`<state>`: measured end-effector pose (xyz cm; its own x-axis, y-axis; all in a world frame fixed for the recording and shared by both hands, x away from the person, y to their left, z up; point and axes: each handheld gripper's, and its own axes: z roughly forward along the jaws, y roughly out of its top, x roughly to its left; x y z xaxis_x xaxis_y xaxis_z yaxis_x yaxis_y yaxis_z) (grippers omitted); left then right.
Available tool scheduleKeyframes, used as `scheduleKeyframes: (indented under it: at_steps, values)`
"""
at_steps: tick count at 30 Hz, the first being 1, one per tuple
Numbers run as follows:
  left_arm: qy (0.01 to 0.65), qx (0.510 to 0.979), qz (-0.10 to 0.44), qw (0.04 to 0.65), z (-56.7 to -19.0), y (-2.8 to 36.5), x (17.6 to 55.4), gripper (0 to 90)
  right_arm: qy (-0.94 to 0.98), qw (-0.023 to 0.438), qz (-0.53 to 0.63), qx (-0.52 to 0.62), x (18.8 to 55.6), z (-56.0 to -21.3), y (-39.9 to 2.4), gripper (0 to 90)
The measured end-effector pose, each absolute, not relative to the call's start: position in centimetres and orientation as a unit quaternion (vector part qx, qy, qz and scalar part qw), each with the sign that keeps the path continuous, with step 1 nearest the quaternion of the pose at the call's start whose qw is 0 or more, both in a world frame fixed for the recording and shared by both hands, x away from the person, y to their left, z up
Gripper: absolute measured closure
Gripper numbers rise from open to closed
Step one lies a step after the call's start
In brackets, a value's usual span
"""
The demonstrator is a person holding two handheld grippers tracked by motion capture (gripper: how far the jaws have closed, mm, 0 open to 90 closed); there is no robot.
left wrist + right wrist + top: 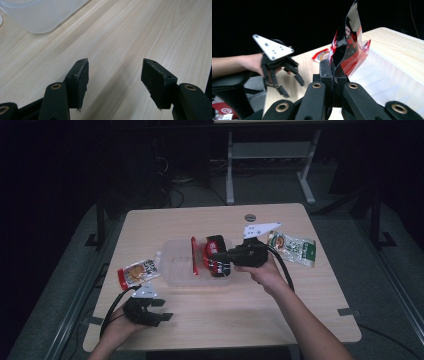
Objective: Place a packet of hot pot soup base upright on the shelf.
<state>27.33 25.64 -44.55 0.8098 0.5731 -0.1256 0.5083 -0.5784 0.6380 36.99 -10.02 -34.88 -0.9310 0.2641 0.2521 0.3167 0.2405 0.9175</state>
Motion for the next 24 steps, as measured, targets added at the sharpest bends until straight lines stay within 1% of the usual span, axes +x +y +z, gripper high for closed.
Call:
scheduleKeyframes:
  at_steps: [3,9,24]
  values:
    - [0.299,0.891,0.05,0.339,-44.5,25.7,27.4,38.7,-0.791,0.015,-0.58,-0.194,37.8,-35.4,-9.2,89.9]
    - [0.299,0.892,0.048,0.335,-44.6,25.6,27.4,38.7,-0.793,0.016,-0.573,-0.205,38.4,-36.1,-8.5,89.9]
    - [0.298,0.895,0.047,0.328,-44.8,25.5,27.4,38.6,-0.801,0.014,-0.559,-0.214,38.4,-37.0,-7.7,89.4]
